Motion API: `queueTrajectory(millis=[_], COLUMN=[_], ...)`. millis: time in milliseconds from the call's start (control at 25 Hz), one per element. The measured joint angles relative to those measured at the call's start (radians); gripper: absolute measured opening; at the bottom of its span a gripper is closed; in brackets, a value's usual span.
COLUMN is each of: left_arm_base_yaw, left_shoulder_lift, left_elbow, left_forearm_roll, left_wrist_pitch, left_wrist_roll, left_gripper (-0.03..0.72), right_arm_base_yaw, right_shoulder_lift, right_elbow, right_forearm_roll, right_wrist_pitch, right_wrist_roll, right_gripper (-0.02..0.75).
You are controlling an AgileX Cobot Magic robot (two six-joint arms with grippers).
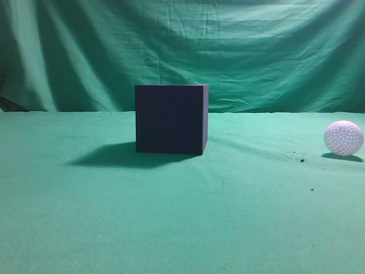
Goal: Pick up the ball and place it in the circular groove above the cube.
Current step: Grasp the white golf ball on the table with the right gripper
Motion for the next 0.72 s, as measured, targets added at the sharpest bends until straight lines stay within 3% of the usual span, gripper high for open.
queueTrajectory(millis=[320,600,720], left_arm_base_yaw=[0.0,0.0,0.0], left_shoulder_lift=[0.0,0.0,0.0], left_elbow=[0.0,0.0,0.0], left_forearm_roll=[0.0,0.0,0.0], left_wrist_pitch=[0.0,0.0,0.0], left_wrist_roll=[0.0,0.0,0.0], left_gripper=[0.0,0.0,0.0], right_arm_base_yaw=[0.0,0.0,0.0], right_shoulder_lift=[0.0,0.0,0.058], right_elbow=[0.002,0.002,-0.061], right_forearm_roll=[-0.016,0.045,0.057], right_wrist_pitch=[-0.078,-0.464,-0.372], right_wrist_roll=[0.009,0.025,0.034], right_gripper=[0.049,0.049,0.049])
